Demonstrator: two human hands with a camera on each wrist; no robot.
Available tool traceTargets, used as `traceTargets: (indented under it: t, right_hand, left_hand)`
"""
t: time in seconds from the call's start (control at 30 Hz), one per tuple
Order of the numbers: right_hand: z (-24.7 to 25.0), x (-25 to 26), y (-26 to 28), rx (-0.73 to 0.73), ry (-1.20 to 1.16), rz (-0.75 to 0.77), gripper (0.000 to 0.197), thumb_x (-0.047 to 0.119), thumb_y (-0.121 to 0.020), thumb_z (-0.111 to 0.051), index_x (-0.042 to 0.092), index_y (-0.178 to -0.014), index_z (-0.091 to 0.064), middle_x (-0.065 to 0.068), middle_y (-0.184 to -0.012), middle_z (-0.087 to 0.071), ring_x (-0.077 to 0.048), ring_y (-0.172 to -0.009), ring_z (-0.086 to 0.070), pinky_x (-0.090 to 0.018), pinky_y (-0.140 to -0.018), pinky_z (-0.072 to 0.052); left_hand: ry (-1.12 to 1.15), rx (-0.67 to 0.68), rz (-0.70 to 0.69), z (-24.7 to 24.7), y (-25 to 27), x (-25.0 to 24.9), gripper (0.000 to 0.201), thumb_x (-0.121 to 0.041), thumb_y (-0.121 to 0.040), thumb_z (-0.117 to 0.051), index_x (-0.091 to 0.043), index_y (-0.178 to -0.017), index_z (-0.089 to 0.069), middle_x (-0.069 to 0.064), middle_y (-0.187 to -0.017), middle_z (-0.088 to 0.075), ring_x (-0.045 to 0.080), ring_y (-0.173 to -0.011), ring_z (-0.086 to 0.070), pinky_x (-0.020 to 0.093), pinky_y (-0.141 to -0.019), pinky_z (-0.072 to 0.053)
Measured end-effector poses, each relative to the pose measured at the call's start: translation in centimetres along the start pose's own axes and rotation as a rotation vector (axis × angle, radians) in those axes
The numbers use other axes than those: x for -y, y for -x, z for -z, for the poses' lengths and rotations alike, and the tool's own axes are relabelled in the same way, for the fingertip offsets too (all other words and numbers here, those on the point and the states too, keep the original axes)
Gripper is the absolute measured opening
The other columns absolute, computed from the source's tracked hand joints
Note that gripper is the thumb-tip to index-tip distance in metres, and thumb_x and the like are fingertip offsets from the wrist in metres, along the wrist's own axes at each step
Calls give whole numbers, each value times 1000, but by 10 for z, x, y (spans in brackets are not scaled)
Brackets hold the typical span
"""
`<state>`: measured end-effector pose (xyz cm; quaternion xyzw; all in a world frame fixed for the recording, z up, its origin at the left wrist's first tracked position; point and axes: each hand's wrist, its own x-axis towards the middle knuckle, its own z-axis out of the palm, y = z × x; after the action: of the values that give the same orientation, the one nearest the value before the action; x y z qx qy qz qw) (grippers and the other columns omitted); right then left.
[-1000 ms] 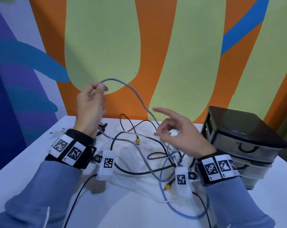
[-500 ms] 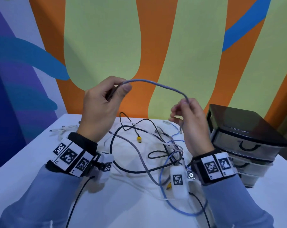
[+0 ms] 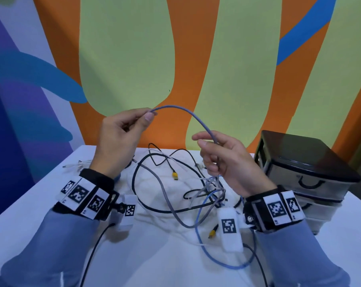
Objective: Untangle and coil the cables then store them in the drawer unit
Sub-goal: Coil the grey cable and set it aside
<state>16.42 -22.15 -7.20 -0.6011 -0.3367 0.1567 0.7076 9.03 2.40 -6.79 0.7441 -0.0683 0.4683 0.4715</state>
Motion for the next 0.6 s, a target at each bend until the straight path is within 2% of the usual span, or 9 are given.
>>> traceTargets:
  t: [0.1, 0.2, 0.27, 0.33, 0.4, 0.47, 0.5, 0.53, 0.6]
  right_hand:
    - [-10, 3, 3, 66, 60, 4, 34, 28, -89, -73, 11, -119, -70, -1, -66, -43, -17, -54, -33, -23, -47, -27]
    - [-22, -11, 1, 70, 266, 0, 43, 28, -93, -77, 30, -133, -63, -3, -73, -54, -14, -52, -42, -22, -48, -34]
    - [-26, -29, -4, 60, 506, 23, 60, 43, -91, -78, 45, -144, -51, 5, -104, -61, -8, -59, -49, -24, -63, -43]
    - [-23, -44, -10, 55, 722, 13, 74, 60, -89, -73, 51, -153, -36, 16, -141, -44, 2, -71, -51, -29, -82, -47]
    - [-18, -51, -14, 73, 744, -55, 76, 58, -95, -66, 51, -158, -24, 22, -157, -29, 5, -68, -58, -31, -86, -52]
    - [-15, -56, -17, 127, 720, -141, 70, 48, -99, -63, 53, -157, -25, 21, -151, -44, -2, -58, -62, -32, -73, -56]
    - [-15, -57, -17, 166, 677, -180, 65, 44, -99, -65, 52, -155, -31, 16, -138, -58, -9, -56, -61, -31, -66, -56]
    - [-15, -61, -19, 201, 646, -196, 57, 41, -98, -67, 50, -149, -43, 7, -118, -67, -13, -59, -59, -31, -62, -54]
    - [-14, -65, -21, 201, 726, -155, 25, 45, -95, -71, 43, -120, -70, -1, -90, -66, -15, -68, -59, -33, -66, -52]
  left_hand:
    - [-8, 84, -80, -9, 5, -2, 20, -25, -101, -73, -17, -117, -82, 15, -83, -67, 26, -73, -50, 39, -66, -40]
    - [80, 184, -90, -18, 9, -8, 20, -22, -100, -74, -18, -119, -81, 19, -91, -71, 40, -84, -60, 54, -74, -48]
    - [132, 207, -77, -19, 10, -15, 21, -21, -100, -74, -16, -118, -81, 19, -87, -68, 37, -82, -58, 49, -73, -48]
    - [160, 208, -51, -15, 9, -17, 20, -17, -99, -74, -12, -117, -81, 1, -77, -60, 19, -74, -49, 33, -69, -39]
    - [169, 229, -41, -11, 8, -16, 20, -12, -98, -74, -9, -117, -80, -9, -77, -59, 17, -76, -47, 34, -70, -37]
    - [169, 268, -48, -9, 8, -15, 22, -9, -97, -75, -7, -118, -80, 3, -78, -53, 29, -76, -45, 45, -70, -37]
    - [166, 287, -49, -8, 8, -15, 23, -8, -97, -76, -7, -119, -80, 11, -78, -48, 34, -77, -42, 50, -71, -36]
    - [158, 297, -46, -9, 8, -16, 24, -6, -96, -76, -8, -120, -80, 15, -79, -44, 36, -77, -40, 52, -71, -35]
    - [102, 296, -34, -9, 8, -17, 27, -2, -96, -76, -12, -120, -80, 14, -80, -42, 34, -76, -40, 50, -71, -35]
